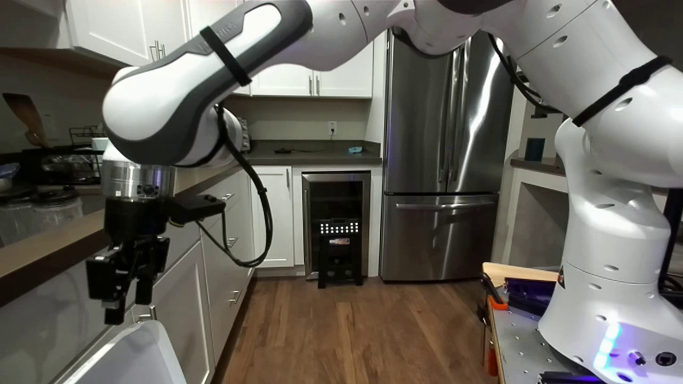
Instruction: Close the trash can.
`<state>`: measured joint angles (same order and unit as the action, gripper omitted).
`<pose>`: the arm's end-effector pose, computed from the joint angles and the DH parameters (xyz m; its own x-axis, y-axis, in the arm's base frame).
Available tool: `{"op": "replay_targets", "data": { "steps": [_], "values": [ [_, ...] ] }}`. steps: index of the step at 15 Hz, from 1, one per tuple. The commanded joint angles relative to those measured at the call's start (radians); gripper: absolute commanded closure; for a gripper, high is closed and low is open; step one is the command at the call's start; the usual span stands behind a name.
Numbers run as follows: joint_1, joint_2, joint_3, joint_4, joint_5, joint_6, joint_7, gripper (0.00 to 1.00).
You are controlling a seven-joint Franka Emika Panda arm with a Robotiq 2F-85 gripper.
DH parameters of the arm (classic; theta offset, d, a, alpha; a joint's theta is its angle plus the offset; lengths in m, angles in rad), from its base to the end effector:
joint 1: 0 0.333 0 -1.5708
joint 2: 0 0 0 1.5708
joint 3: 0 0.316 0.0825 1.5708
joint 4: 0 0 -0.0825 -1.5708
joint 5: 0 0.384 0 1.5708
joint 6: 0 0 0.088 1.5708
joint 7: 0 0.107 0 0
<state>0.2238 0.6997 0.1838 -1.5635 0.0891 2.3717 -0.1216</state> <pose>0.6637 0.2653 0.2498 0.9104 0.3936 0.1278 0.4112 -0.8953 -0.1715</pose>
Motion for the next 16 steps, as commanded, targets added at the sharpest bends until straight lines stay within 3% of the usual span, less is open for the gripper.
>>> {"op": "replay_targets", "data": {
  "steps": [1,5,9,16],
  "values": [
    [-0.037,0.027,0.036,-0.024,0.026,0.121,-0.034,0.65],
    [-0.071,0.056,0.070,-0.047,0.042,0.190,-0.039,0.92],
    [-0.100,0.060,0.099,-0.081,0.082,0.151,-0.027,0.99],
    [-0.133,0.031,0.135,-0.194,0.155,0.148,-0.022,0.94]
  ]
}}
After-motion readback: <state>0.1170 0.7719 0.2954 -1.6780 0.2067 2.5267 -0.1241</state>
